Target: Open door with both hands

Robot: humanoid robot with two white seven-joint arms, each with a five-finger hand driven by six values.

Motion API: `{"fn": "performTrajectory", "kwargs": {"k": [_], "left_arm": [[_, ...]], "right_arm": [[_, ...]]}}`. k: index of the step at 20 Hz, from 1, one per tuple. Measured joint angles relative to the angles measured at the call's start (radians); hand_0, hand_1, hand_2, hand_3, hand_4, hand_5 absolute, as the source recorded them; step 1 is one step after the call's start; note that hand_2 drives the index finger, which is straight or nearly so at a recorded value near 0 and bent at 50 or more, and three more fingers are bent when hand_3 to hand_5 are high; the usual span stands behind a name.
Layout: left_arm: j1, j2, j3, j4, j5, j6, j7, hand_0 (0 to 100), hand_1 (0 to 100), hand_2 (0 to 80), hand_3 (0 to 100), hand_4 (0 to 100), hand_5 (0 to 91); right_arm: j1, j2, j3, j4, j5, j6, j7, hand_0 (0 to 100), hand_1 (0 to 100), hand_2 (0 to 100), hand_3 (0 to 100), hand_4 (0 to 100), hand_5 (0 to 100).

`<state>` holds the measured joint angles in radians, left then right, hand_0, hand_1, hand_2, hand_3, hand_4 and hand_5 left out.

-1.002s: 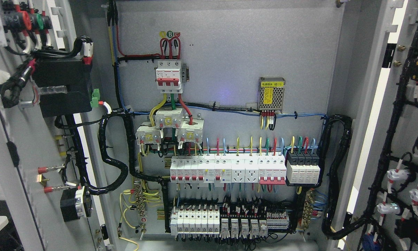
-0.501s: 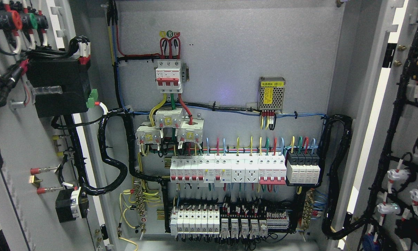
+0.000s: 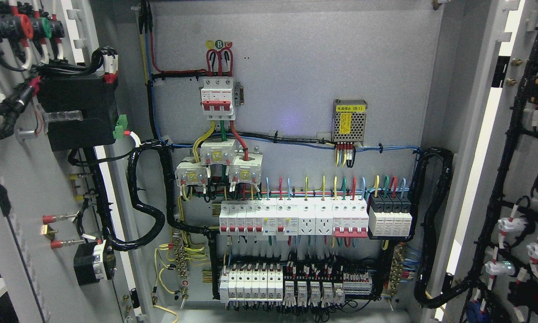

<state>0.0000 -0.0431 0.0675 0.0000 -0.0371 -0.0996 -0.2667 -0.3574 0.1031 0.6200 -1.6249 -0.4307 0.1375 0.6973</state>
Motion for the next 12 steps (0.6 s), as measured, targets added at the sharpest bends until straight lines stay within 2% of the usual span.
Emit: {"fn": "performTrajectory", "kwargs": {"k": [1,3,8,12], "left_arm": [[0.0,0.0,0.0,0.0,0.0,0.0,0.0,0,0,0.0,0,0,0.0],[0.0,0.0,0.001,0.0,0.0,0.0,0.0,0,0,0.0,0,0,0.0],[0.004,-0.002,-0.013,-0.022,-0.004,0.004,0.0,0,0,0.0,0,0,0.0],[0.109,0.004,-0.072,-0.156,-0.008,-0.008,0.003,0,0,0.0,0,0,0.0]], "right_arm": [[0.005,-0.003,-0.012,0.002,0.0,-0.001,-0.035,38,0,0,0,0,0],[0.018,-0.011,-0.033,0.005,-0.001,-0.016,-0.081,38,0,0,0,0,0],[0.064,-0.043,-0.076,0.009,-0.003,-0.103,-0.162,38,0,0,0,0,0],[0.124,-0.075,-0.11,0.0,-0.004,-0.177,-0.208,38,0,0,0,0,0]]}}
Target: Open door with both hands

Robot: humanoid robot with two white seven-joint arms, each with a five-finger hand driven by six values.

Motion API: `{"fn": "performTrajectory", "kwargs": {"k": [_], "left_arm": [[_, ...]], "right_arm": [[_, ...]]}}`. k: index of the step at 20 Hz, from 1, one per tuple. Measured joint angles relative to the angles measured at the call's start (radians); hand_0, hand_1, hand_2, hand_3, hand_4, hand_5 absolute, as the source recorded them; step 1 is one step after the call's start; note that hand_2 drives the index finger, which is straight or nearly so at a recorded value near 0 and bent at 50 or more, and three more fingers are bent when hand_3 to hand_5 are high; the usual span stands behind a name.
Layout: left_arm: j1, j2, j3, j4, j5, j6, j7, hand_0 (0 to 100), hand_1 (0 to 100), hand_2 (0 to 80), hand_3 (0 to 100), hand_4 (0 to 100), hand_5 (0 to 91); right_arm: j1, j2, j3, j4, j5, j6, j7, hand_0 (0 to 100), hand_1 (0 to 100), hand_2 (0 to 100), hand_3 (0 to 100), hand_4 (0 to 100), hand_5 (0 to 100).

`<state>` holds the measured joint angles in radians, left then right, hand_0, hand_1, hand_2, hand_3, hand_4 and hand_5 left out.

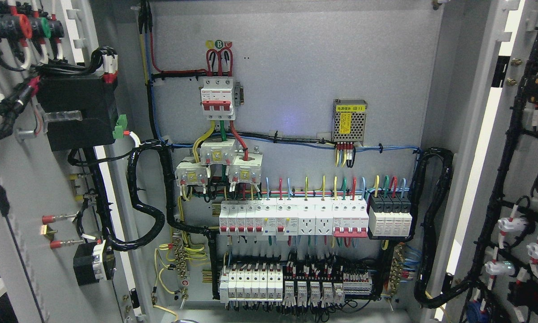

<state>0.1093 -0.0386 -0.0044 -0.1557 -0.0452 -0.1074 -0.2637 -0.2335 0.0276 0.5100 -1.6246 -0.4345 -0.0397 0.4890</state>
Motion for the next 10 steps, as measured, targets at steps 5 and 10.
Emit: {"fn": "performTrajectory", "kwargs": {"k": [5,10], "left_arm": [[0.182,0.028,-0.058,-0.321,-0.029,-0.002,-0.012,0,0,0.0,0,0,0.0],[0.294,0.059,-0.074,-0.658,-0.052,-0.014,-0.018,0,0,0.0,0,0,0.0]], "right_arm": [[0.109,-0.048,-0.042,-0.023,-0.001,-0.088,-0.026,38,0,0,0,0,0],[0.197,-0.097,-0.084,-0.047,-0.001,-0.175,-0.032,38,0,0,0,0,0]]}}
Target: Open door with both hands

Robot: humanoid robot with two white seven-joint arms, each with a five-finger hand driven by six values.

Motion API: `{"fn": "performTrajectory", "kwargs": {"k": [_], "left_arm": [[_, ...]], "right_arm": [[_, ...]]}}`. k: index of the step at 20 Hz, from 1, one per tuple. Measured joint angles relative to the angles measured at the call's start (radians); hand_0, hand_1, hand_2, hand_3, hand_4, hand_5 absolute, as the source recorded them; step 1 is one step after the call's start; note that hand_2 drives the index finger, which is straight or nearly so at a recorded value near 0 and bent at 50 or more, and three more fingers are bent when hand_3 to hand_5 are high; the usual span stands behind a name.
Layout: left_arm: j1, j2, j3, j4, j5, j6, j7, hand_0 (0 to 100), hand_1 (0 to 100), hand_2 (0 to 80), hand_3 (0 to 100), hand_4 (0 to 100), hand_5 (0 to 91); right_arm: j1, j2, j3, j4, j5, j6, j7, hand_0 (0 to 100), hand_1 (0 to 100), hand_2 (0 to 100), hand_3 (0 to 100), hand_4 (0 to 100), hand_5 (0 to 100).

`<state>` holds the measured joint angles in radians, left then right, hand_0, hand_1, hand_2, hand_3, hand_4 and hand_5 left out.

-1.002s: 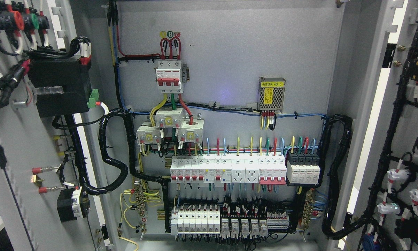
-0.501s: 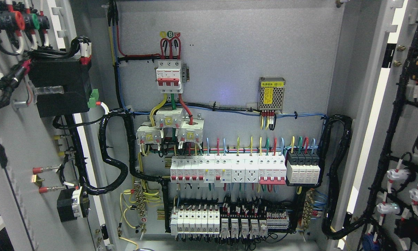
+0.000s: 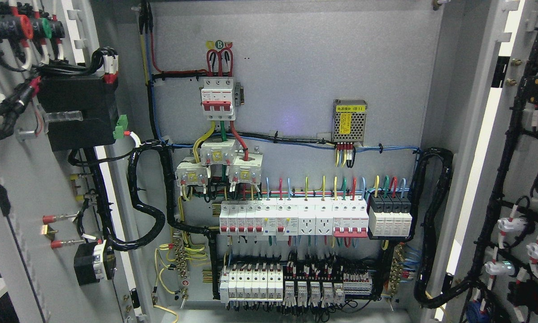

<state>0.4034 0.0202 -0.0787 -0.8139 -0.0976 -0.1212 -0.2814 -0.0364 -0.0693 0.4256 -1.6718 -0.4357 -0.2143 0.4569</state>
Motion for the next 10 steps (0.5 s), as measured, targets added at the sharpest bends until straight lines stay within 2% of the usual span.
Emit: {"fn": "performTrajectory", "kwargs": {"k": [3,10], "left_arm": [[0.061,0.021,-0.001,-0.192,-0.006,-0.105,-0.011,0,0,0.0,0,0,0.0],[0.165,0.062,0.007,-0.489,-0.003,-0.514,-0.015,0,0,0.0,0,0,0.0]], "right_arm": [[0.053,-0.025,-0.026,-0.011,0.0,-0.055,0.0,38,0,0,0,0,0],[0.184,-0.07,-0.083,-0.035,0.0,-0.289,-0.002,38,0,0,0,0,0]]}}
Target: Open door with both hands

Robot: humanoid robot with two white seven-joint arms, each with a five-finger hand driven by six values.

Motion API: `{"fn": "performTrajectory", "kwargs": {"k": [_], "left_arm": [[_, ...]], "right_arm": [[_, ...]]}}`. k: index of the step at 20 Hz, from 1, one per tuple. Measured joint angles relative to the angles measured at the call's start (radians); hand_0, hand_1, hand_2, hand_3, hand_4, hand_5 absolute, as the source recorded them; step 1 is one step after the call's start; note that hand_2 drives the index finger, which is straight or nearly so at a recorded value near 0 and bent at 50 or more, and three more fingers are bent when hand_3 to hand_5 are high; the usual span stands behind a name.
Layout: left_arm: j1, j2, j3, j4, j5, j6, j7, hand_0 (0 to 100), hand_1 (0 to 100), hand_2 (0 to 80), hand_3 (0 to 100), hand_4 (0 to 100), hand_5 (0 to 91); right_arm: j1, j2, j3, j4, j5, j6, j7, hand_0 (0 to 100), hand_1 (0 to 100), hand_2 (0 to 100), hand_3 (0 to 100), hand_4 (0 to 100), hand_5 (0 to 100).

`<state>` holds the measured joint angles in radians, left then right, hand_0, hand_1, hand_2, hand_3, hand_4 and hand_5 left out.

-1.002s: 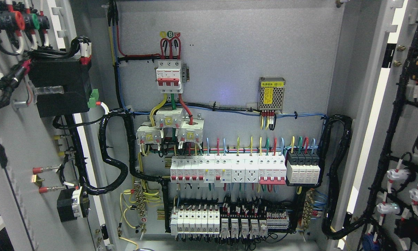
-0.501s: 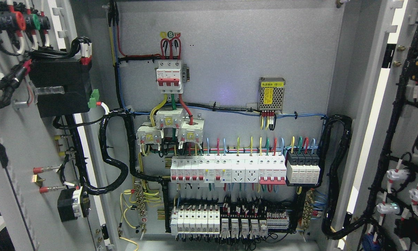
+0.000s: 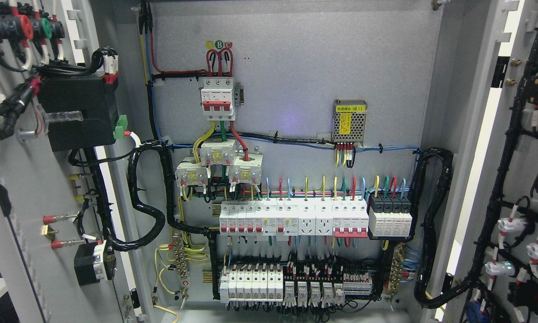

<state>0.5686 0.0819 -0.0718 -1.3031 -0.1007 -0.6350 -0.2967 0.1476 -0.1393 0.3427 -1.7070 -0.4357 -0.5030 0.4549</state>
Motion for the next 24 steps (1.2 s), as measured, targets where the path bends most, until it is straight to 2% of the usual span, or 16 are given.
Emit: {"fn": "performTrajectory", "kwargs": {"k": [4,10,16,24], "left_arm": [[0.024,0.015,0.006,-0.103,0.018,-0.112,-0.001,0,0,0.0,0,0,0.0],[0.016,0.026,0.02,-0.226,0.084,-0.134,0.0,0,0,0.0,0,0,0.0],[-0.029,0.024,0.037,-0.326,0.145,-0.135,0.005,0,0,0.0,0,0,0.0],[-0.159,0.014,0.02,-0.415,0.171,-0.136,0.006,0,0,0.0,0,0,0.0]], "right_arm": [[0.064,-0.016,-0.042,-0.018,0.0,-0.121,0.003,38,0,0,0,0,0],[0.122,-0.039,-0.108,-0.051,0.0,-0.247,0.004,38,0,0,0,0,0],[0.162,-0.061,-0.182,-0.104,0.0,-0.278,0.004,38,0,0,0,0,0],[0.179,-0.091,-0.293,-0.162,-0.001,-0.283,0.007,38,0,0,0,0,0]]}}
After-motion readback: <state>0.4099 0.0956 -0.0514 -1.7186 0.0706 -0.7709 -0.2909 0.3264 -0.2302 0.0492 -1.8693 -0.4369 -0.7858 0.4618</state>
